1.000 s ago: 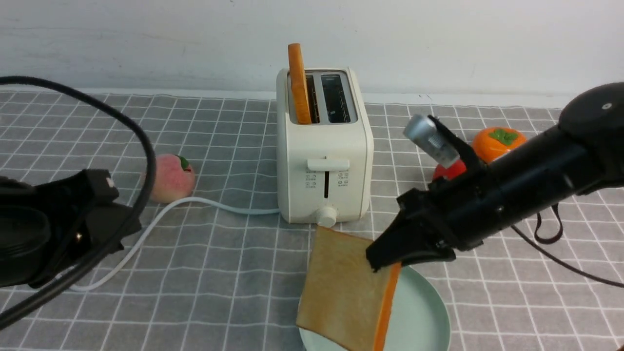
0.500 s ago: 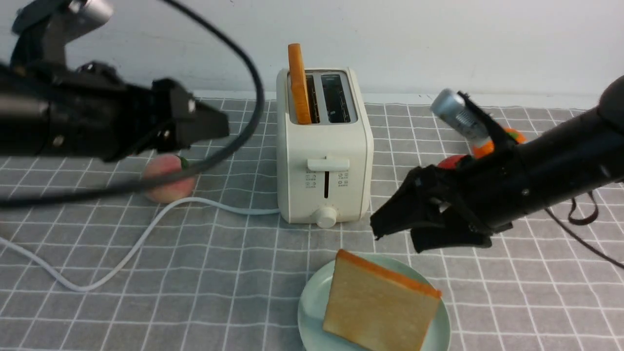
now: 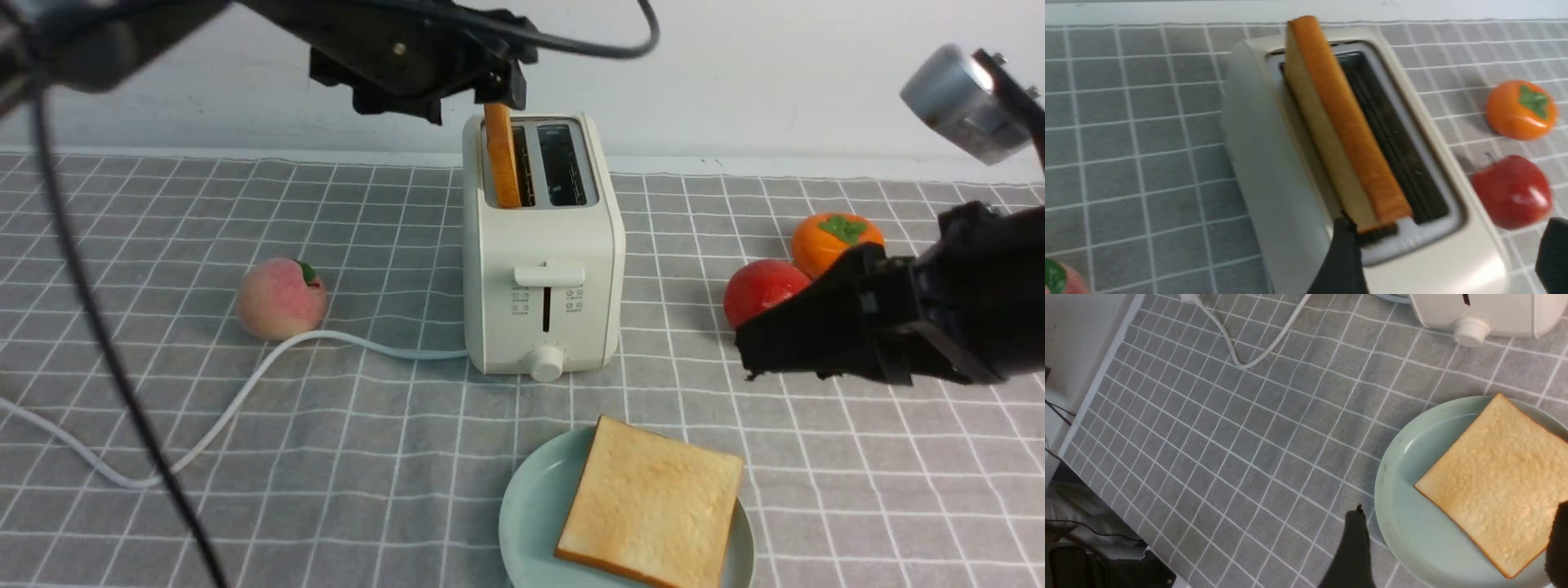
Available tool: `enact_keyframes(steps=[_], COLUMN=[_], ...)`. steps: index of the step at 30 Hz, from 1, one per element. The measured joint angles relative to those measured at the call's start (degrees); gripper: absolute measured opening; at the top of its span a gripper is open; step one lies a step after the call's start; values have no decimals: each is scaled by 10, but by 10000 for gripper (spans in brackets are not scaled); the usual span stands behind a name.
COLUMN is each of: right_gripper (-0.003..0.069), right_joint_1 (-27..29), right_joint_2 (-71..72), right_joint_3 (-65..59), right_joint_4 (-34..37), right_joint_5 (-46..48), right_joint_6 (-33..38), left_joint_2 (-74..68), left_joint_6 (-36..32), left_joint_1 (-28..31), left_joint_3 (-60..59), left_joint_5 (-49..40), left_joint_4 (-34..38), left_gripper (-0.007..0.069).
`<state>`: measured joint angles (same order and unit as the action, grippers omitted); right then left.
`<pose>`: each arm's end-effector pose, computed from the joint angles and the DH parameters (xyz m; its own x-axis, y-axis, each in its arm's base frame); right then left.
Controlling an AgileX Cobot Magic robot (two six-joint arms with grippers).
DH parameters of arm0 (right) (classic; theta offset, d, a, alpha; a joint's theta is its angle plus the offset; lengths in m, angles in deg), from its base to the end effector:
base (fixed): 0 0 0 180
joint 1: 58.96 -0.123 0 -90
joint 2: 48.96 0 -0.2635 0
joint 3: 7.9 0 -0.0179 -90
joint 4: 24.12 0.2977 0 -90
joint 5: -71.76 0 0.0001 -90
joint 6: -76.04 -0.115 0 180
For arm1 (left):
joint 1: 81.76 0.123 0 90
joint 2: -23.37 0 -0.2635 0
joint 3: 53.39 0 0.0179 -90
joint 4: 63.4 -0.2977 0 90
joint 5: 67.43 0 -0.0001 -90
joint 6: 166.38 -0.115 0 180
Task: Take toasted bread from bread machine on grey coffee table place on plate.
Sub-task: 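Place the held slice of bread on top of the slice on the plate with the right gripper, then reach for a toast slice standing in the toaster with the left gripper, then place the slice of bread on the plate with the left gripper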
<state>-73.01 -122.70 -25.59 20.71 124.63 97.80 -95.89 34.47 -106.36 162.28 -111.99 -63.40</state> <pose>0.2675 0.1336 0.3196 -0.7662 -0.0553 -0.6403 -0.4728 0.7233 0.5033 0.4664 -0.2136 0.3328 -0.6730 -0.0833 -0.7349 0.1891 0.9412 -0.2799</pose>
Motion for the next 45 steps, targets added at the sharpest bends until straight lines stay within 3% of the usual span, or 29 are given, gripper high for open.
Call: enact_keyframes(steps=[4,9,14,16,19,24,27,33,34,35,37,38,40,44,45], right_gripper=[574,574,574,571,570,570,569,568,568,568,568,568,568,568,568], right_joint_1=[0,0,0,0,0,0,0,0,0,0,0,0,0,0,0], right_joint_2=[26,29,29,29,29,28,22,6,0,0,-4,-5,-5,-5,-5], right_joint_3=[-38,-66,-76,-76,-76,-76,-76,-76,-76,-76,-76,-76,-76,-76,-76], right_joint_4=[-4,-6,-12,-12,-12,-12,-14,-19,-20,-20,-21,-21,-20,-20,-19], right_joint_5=[-18,-21,-23,-27,-31,-44,-44,-46,-53,-54,-71,-72,-87,-89,-89], right_joint_6=[0,0,15,20,25,36,40,40,40,40,40,40,36,28,28], left_joint_2=[-73,-108,-104,-95,-70,13,76,170,191,195,208,209,204,190,182], left_joint_6=[84,106,110,111,111,110,74,-99,-165,-173,-264,-271,-348,-418,-454], left_joint_1=[-18,-20,-20,-20,-20,-20,-20,-19,-19,-19,-20,-20,-20,-20,-20], left_joint_3=[67,90,94,94,94,94,86,-7,-56,-70,-158,-166,-273,-371,-410], left_joint_5=[-8,-10,-4,-4,-17,-65,-101,-99,-97,-97,-92,-91,-69,-13,18], left_joint_4=[-83,-95,-98,-95,-95,-112,-97,61,146,169,308,319,470,604,665], left_gripper=[571,519,282,144,41,48,48,48,48,48,48,48,48,48,48])
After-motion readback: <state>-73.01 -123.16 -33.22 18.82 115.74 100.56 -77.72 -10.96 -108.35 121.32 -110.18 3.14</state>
